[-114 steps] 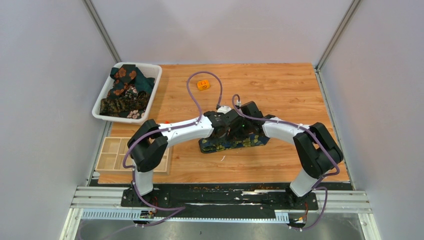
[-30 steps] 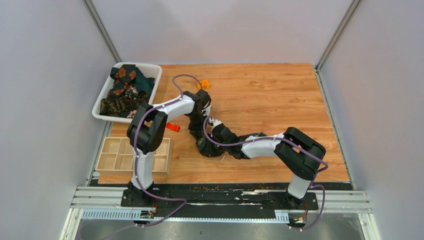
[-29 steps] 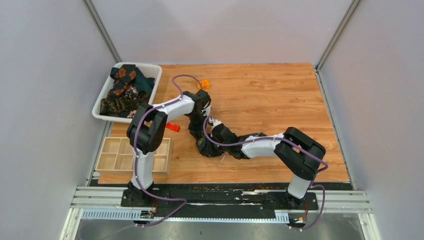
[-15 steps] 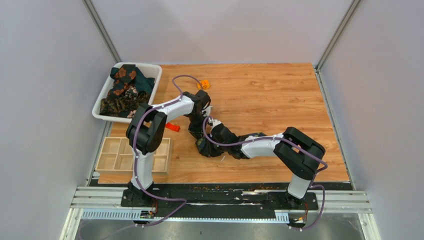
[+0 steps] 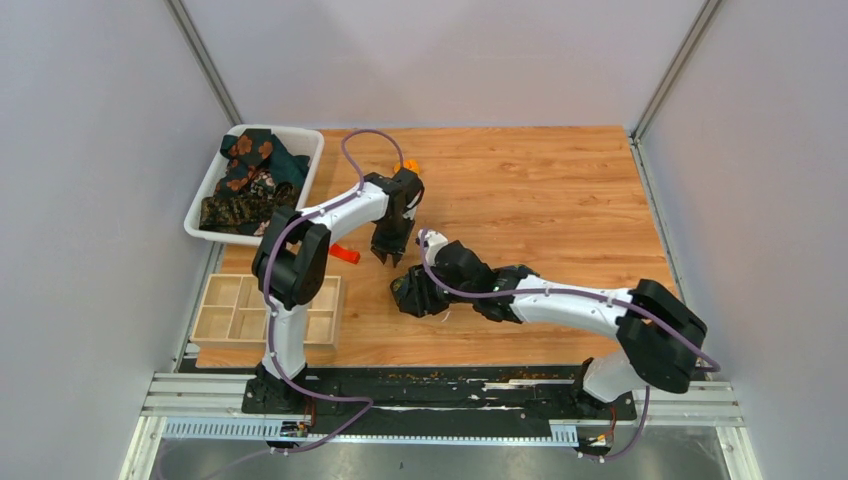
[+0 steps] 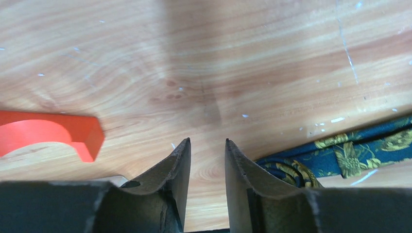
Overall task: Roll the ties
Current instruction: Roll the tie at the center of the board.
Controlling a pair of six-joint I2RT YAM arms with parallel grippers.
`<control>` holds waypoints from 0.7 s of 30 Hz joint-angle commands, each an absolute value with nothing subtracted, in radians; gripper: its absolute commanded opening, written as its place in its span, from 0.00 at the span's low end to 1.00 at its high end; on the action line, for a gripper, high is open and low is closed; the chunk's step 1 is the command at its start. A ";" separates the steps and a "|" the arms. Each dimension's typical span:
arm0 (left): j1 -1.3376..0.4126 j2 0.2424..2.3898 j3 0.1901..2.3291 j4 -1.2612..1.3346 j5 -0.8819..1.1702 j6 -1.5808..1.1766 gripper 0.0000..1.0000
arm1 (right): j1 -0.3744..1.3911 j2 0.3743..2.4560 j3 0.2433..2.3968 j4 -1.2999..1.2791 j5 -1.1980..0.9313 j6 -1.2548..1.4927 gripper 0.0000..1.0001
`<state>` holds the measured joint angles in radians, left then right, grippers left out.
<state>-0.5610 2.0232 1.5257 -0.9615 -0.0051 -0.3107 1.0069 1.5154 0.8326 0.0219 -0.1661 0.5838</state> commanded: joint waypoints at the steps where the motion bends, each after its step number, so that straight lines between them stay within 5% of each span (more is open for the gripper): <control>1: -0.546 1.951 1.564 -0.984 -0.123 -0.333 0.41 | 1.008 1.414 0.874 -0.129 -0.129 0.516 0.38; 11: -0.527 1.619 1.357 -0.922 -0.333 -0.402 0.48 | 0.900 1.506 1.030 -0.235 -0.122 0.486 0.33; 21: -0.528 1.287 1.022 -0.744 -0.141 -0.413 0.48 | 0.857 1.743 1.243 -0.287 -0.198 0.422 0.28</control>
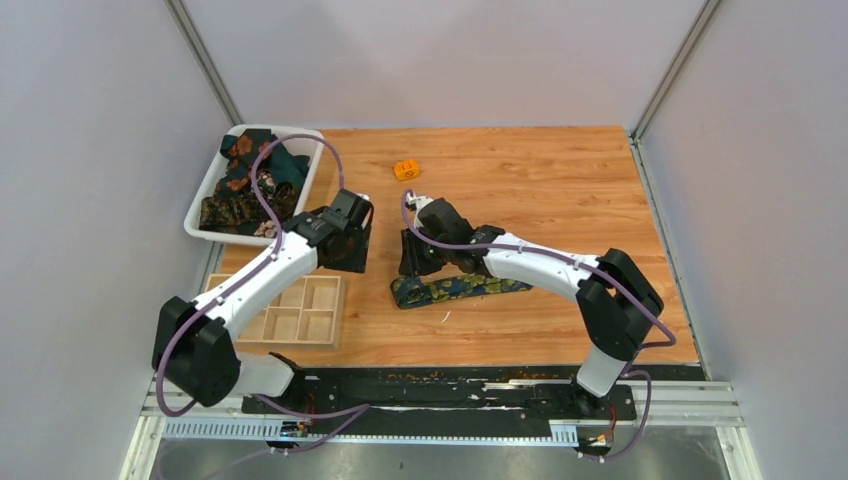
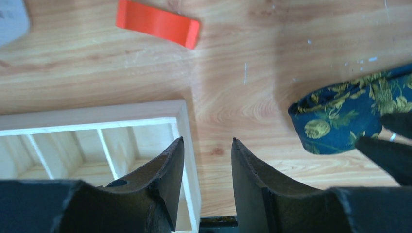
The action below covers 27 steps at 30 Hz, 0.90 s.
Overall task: Roll the ties
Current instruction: Roll the tie at the center of the board.
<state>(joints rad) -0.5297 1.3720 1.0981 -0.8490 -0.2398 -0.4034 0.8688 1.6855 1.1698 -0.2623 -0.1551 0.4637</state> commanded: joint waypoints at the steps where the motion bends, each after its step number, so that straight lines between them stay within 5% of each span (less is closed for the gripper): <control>1: -0.528 1.266 0.998 -0.725 -0.115 -0.410 0.48 | 0.854 1.759 1.249 -0.287 -0.197 0.422 0.28; 15: -0.530 1.158 0.837 -0.541 0.086 -0.440 0.50 | 0.842 1.769 1.142 -0.265 -0.145 0.445 0.24; 27: -0.617 1.162 0.754 -0.385 0.087 -0.635 0.66 | 0.842 1.695 1.037 -0.251 -0.075 0.503 0.22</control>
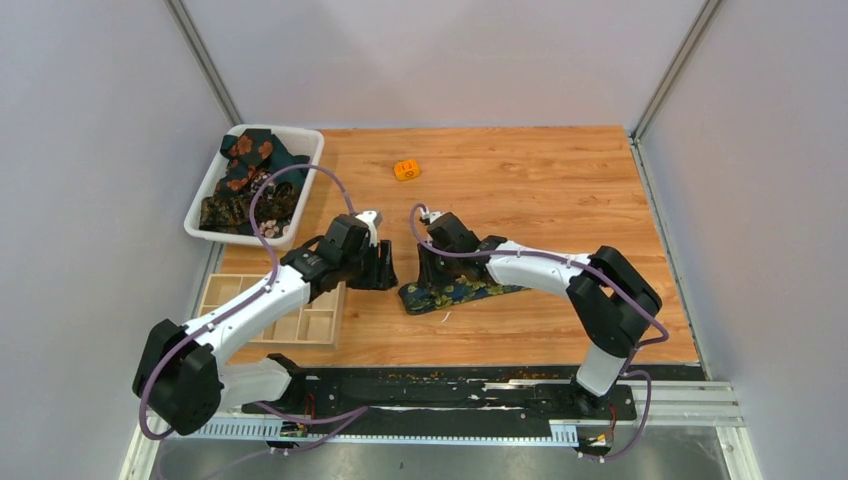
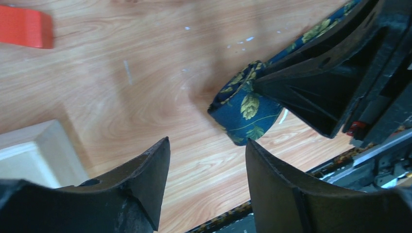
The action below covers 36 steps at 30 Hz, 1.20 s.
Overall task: Roll the ties
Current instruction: Roll the tie at the center of the board.
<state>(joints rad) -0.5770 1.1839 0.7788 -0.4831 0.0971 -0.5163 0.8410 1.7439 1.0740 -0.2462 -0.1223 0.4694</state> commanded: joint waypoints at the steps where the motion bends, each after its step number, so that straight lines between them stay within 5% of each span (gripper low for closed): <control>1: -0.631 1.157 0.745 -0.379 0.059 -0.672 0.68 | 0.842 1.688 1.027 -0.247 -0.072 0.509 0.22; 12: -0.730 1.099 0.606 -0.246 -0.028 -1.078 0.84 | 0.842 1.644 0.919 -0.163 -0.058 0.573 0.20; 36: -0.891 1.157 0.471 -0.073 -0.185 -1.560 0.82 | 0.863 1.602 0.809 -0.071 -0.049 0.641 0.16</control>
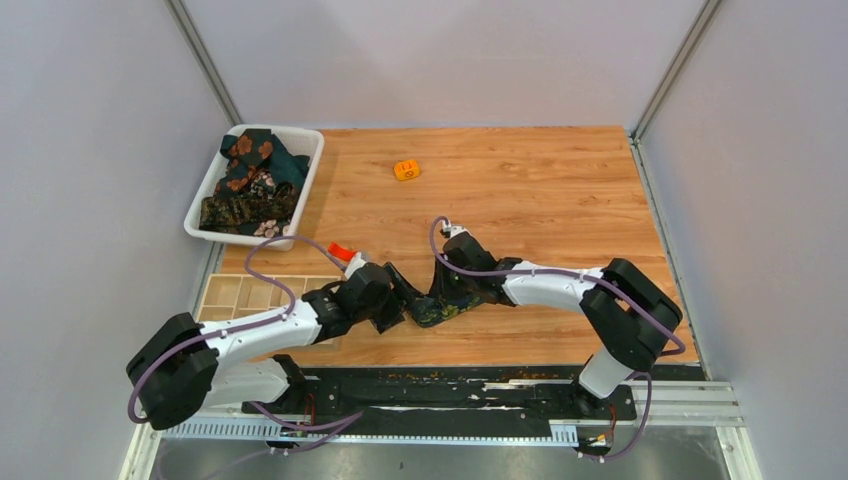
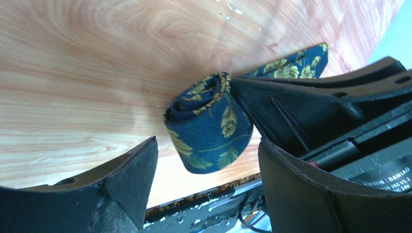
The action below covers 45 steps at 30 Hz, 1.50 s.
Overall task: Roll the ties
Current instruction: Roll the tie at the center of the board.
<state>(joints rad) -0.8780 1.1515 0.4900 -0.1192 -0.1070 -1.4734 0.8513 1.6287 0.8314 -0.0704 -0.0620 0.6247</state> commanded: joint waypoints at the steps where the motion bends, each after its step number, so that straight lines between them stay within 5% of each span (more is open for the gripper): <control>1: -0.891 1.157 0.459 -0.064 -0.191 -1.577 0.82 | 0.863 1.600 0.805 -0.070 -0.049 0.641 0.15; 13: -0.910 1.281 0.469 0.029 -0.143 -1.652 0.78 | 0.871 1.591 0.769 -0.035 -0.039 0.662 0.14; 20: -0.948 1.350 0.521 0.019 -0.142 -1.652 0.66 | 0.871 1.593 0.759 -0.029 -0.026 0.666 0.13; 25: -0.951 1.353 0.559 -0.043 -0.163 -1.600 0.48 | 0.871 1.588 0.760 -0.036 -0.018 0.662 0.13; 30: -0.951 1.350 0.575 -0.054 -0.188 -1.553 0.47 | 0.869 1.539 0.804 -0.136 0.059 0.612 0.16; 37: -0.951 1.369 0.590 -0.062 -0.205 -1.479 0.46 | 0.859 1.324 0.803 -0.334 0.184 0.540 0.35; 45: -0.951 1.408 0.659 -0.084 -0.228 -1.326 0.48 | 0.898 1.181 0.565 -0.309 0.016 0.627 0.29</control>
